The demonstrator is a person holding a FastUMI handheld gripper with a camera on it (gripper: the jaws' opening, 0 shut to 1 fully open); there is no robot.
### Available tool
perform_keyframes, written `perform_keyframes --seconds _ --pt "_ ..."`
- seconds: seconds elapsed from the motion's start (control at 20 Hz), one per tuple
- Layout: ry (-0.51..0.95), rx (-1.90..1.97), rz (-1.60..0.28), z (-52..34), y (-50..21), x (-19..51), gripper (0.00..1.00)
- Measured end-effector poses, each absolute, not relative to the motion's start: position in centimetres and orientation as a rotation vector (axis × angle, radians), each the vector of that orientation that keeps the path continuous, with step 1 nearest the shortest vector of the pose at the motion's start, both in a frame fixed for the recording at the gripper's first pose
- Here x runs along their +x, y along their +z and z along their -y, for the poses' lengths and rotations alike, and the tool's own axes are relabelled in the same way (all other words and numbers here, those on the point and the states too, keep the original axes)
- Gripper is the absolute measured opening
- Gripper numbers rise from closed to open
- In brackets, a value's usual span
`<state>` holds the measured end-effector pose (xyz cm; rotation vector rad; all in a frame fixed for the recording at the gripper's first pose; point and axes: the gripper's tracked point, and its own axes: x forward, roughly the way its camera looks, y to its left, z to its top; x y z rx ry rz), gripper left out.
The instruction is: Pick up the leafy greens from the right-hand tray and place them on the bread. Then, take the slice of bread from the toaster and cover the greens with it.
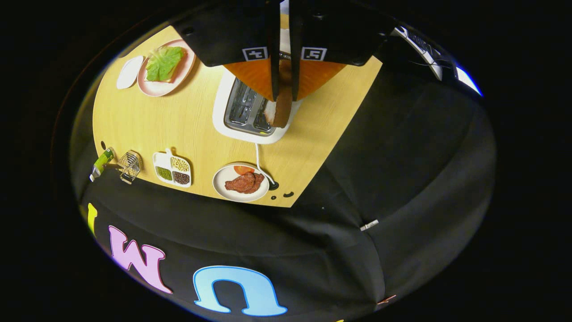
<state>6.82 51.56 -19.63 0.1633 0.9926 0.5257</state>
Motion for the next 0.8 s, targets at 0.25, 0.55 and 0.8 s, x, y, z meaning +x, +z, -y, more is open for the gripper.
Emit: perform_keyframes --seconds 0.25,0.55,0.8 --pt "0.584 0.250 -0.935 -49.5 -15.5 6.8 0.13" --pt "0.637 0.346 -0.850 -42.7 -11.3 6.2 0.13" --pt "0.497 0.316 -0.861 -31.3 -15.2 5.5 0.12"
